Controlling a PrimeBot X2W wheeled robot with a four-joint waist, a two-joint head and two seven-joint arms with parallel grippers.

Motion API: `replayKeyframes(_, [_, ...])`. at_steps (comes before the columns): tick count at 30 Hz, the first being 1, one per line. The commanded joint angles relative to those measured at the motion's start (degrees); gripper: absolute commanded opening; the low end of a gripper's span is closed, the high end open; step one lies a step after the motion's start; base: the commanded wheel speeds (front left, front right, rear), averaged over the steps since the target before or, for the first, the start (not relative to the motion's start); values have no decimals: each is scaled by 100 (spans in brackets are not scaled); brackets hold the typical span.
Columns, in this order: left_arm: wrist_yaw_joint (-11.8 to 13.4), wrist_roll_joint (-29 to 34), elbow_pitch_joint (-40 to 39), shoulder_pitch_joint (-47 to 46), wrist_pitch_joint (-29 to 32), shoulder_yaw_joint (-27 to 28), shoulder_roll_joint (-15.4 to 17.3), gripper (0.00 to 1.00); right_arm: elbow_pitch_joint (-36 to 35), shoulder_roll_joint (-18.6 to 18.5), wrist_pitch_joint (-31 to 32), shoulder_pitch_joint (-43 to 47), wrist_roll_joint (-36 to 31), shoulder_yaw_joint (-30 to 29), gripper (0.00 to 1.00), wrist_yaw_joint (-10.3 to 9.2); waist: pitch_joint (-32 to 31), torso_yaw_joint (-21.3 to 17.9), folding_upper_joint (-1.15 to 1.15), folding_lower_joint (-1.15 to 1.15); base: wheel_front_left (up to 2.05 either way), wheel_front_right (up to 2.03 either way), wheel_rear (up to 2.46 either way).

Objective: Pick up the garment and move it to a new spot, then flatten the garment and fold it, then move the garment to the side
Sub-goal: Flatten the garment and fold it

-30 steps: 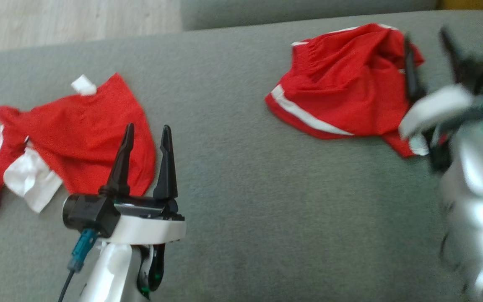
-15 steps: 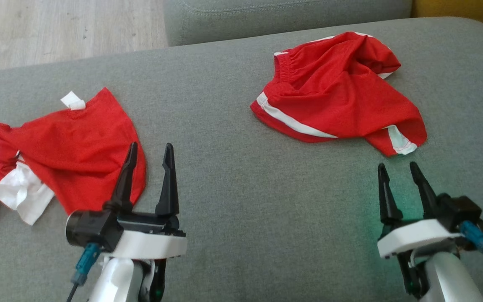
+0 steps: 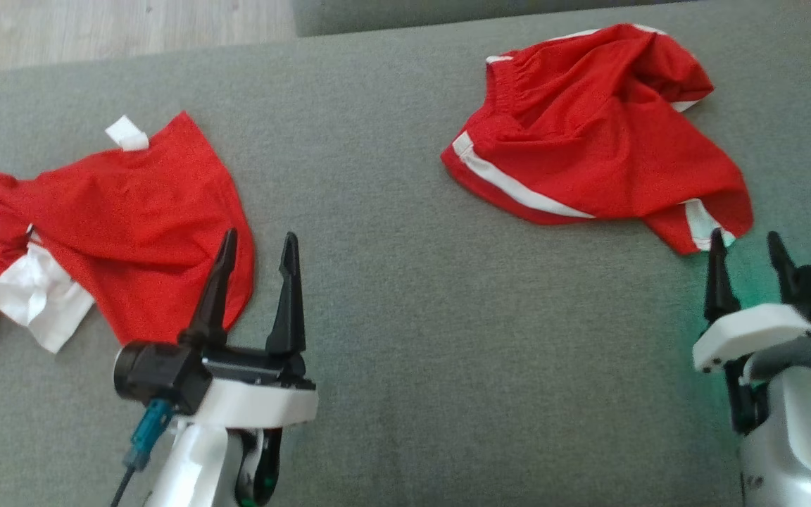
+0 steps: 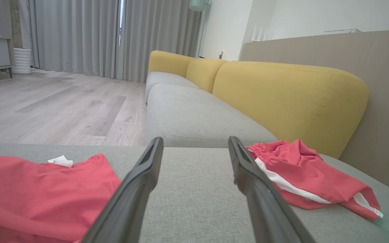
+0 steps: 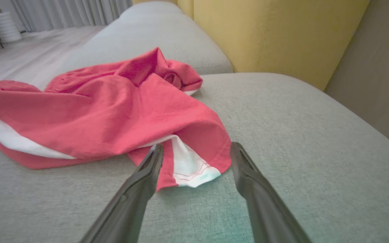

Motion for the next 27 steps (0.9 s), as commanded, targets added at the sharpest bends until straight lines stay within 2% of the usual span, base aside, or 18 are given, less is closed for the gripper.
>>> replayKeyframes(1, [-21, 45, -190, -288, -29, 122, 17, 100, -58, -15, 30, -248, -81, 38, 100, -4, 92, 69, 0, -1, 0, 0, 0])
replayKeyframes(9, [-41, 64, -148, -417, -29, 92, 17, 100, 739, -15, 188, -774, -605, -467, 100, -4, 282, 178, 0, -1, 0, 0, 0])
replayKeyframes(25, [-54, 87, -103, -506, -29, 74, 17, 100, 1697, -15, -2, -1268, -1024, -664, 100, -4, 376, 172, 0, -1, 0, 0, 0])
replayKeyframes(26, [-56, 90, -99, -507, -29, 74, 17, 100, 1757, -15, -1, -1291, -1031, -677, 94, -4, 372, 169, 0, -1, 0, 0, 0])
replayKeyframes(27, [-57, 92, -96, -507, -29, 75, 17, 100, 1817, -15, -4, -1315, -1033, -688, 71, -4, 367, 164, 0, -1, 0, 0, 0])
